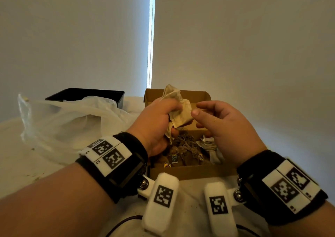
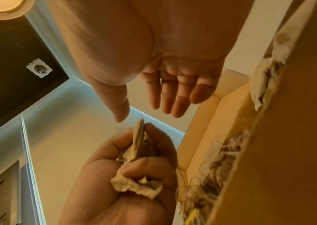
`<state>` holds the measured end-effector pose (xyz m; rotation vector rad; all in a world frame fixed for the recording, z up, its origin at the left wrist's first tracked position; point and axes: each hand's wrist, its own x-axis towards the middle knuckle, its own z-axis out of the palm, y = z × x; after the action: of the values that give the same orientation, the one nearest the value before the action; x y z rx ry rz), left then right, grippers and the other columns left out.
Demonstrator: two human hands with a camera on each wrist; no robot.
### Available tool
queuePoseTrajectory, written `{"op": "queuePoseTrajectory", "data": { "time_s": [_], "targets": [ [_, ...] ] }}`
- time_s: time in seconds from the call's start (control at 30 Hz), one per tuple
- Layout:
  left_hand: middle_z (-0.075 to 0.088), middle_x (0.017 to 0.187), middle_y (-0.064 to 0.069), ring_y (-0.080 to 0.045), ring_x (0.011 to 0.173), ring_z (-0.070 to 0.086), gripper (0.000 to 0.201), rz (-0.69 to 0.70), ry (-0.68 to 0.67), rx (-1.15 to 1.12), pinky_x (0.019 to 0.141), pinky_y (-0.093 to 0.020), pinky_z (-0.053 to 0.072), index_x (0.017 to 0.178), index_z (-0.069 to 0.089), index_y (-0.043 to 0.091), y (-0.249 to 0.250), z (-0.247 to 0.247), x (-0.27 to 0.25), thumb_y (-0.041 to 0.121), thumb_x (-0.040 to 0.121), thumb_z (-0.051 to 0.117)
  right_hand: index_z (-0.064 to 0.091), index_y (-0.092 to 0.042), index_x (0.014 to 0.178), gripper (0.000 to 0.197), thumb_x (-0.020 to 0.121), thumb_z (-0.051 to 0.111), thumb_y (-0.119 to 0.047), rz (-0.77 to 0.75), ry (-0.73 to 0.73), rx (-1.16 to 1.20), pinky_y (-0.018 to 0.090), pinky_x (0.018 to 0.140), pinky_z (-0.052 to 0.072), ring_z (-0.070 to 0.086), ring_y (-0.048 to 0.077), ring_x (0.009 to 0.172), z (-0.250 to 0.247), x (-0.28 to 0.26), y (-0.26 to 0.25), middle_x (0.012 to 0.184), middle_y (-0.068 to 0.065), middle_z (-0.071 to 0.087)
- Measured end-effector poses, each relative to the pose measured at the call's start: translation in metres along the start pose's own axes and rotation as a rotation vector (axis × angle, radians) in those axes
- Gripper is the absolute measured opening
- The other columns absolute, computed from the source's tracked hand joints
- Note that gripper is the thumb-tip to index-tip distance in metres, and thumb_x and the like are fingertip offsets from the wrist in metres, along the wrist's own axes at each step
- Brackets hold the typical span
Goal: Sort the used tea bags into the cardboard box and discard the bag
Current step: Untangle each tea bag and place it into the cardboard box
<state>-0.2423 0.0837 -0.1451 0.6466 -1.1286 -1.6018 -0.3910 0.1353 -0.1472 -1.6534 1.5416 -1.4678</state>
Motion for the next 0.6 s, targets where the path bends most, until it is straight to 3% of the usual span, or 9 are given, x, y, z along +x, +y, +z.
{"op": "queuePoseTrajectory", "data": {
  "time_s": [0.1,0.2,0.37,0.5,0.6],
  "targets": [
    [0.064,0.092,-0.011,-0.012,0.059,0.064,0.022,-0.004,-0.022,0.040,0.036,-0.016,0.035,0.118,0.056,0.011,-0.006,0.002,0.000,0.012,0.097,0.050,0.071,-0.029,0.102,0.017,0.086,0.073,-0.035,-0.040,-0.008,0.045,0.021,0.063,0.050,0.067,0.006,0.073,0.003,0.001,0.003,0.088,-0.002,0.074],
    [0.065,0.089,-0.010,-0.013,0.061,0.062,0.021,-0.007,-0.031,0.043,0.036,-0.017,0.035,0.116,0.057,0.011,-0.010,0.003,-0.001,0.014,0.096,0.052,0.072,-0.024,0.086,0.004,0.086,0.074,-0.028,-0.062,0.025,0.064,0.022,0.060,0.047,0.064,0.004,0.068,0.003,0.002,0.006,0.079,-0.005,0.073],
    [0.067,0.099,-0.013,-0.015,0.064,0.061,0.023,0.017,0.000,0.050,0.037,-0.018,0.036,0.115,0.058,0.014,-0.013,-0.001,0.004,0.021,0.093,0.063,0.069,-0.022,0.075,0.013,0.088,0.069,-0.023,0.014,0.041,0.239,0.042,0.066,0.056,0.067,0.024,0.074,0.003,0.005,0.012,0.079,0.005,0.072],
    [0.069,0.099,-0.011,-0.019,0.070,0.065,0.026,0.086,0.074,0.099,0.039,-0.019,0.039,0.112,0.058,0.017,-0.013,-0.007,0.010,0.007,0.089,0.067,0.062,-0.014,0.080,0.015,0.091,0.062,-0.005,0.077,0.037,0.433,0.035,0.056,0.048,0.061,0.023,0.067,0.005,0.008,0.014,0.078,0.009,0.069],
    [0.067,0.093,-0.009,-0.018,0.068,0.065,0.027,0.106,0.079,0.101,0.040,-0.020,0.039,0.108,0.058,0.016,-0.012,-0.008,0.012,0.004,0.087,0.070,0.058,-0.018,0.082,0.021,0.089,0.065,0.001,0.037,0.030,0.383,0.037,0.055,0.049,0.058,0.028,0.064,0.004,0.009,0.016,0.077,0.007,0.065]
  ]
}}
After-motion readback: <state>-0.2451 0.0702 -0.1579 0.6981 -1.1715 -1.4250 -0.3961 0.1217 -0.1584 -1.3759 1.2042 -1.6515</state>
